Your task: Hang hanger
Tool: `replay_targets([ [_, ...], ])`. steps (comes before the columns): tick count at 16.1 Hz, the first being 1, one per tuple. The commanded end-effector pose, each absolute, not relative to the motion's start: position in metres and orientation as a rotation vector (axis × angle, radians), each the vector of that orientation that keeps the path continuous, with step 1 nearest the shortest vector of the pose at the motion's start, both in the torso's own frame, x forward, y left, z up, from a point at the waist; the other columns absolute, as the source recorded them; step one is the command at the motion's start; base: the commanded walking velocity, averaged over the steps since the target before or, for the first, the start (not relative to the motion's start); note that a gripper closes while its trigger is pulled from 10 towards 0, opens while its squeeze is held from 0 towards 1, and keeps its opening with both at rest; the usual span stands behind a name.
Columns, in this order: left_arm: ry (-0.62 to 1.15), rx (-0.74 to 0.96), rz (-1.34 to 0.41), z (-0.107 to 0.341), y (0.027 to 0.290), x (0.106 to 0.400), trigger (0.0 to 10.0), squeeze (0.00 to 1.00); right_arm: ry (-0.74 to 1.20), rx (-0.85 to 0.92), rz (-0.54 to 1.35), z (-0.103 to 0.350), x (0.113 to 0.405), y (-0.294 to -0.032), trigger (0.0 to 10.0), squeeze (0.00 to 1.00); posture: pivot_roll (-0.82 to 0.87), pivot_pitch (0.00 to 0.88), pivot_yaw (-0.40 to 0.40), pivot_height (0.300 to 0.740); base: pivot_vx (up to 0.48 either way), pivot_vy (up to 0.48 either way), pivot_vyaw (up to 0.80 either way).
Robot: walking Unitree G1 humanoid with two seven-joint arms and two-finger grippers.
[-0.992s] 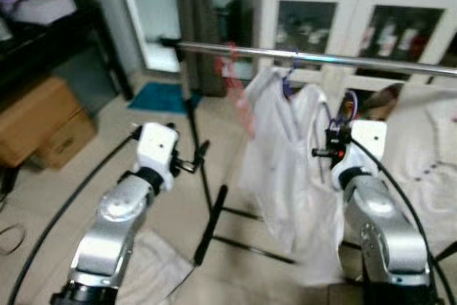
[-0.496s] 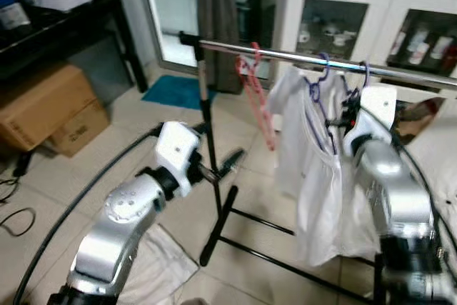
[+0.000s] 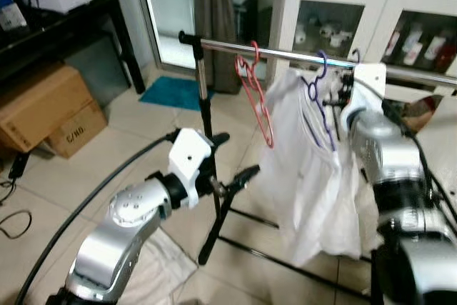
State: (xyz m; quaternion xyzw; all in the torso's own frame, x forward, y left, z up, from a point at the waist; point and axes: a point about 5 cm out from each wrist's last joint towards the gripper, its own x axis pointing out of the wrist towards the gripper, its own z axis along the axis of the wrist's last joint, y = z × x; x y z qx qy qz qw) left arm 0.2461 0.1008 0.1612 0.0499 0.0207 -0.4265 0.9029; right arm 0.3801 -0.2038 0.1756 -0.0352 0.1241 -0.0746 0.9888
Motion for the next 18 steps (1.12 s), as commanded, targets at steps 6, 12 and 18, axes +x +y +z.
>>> replay_targets([
  [6, 0.087, 0.124, -0.896, 0.16, 0.105, 0.241, 10.0, 0.0, 0.417, -0.018, -0.082, 0.149, 0.386, -0.204, 10.0, 0.0, 0.12, 0.034, 0.048, 0.74, 0.0, 0.0, 0.0],
  [12, 0.056, 0.103, -0.773, 0.159, 0.11, 0.252, 10.0, 0.0, 0.281, -0.009, -0.034, 0.157, 0.368, -0.217, 10.0, 1.0, 0.11, 0.028, 0.055, 0.74, 0.0, 0.0, 0.0],
  [18, 0.008, 0.079, -0.536, 0.161, 0.121, 0.27, 10.0, 0.0, 0.035, -0.131, 0.019, 0.201, 0.302, -0.233, 10.0, 1.0, 0.08, 0.02, 0.081, 0.74, 0.0, -0.16, 0.0],
])
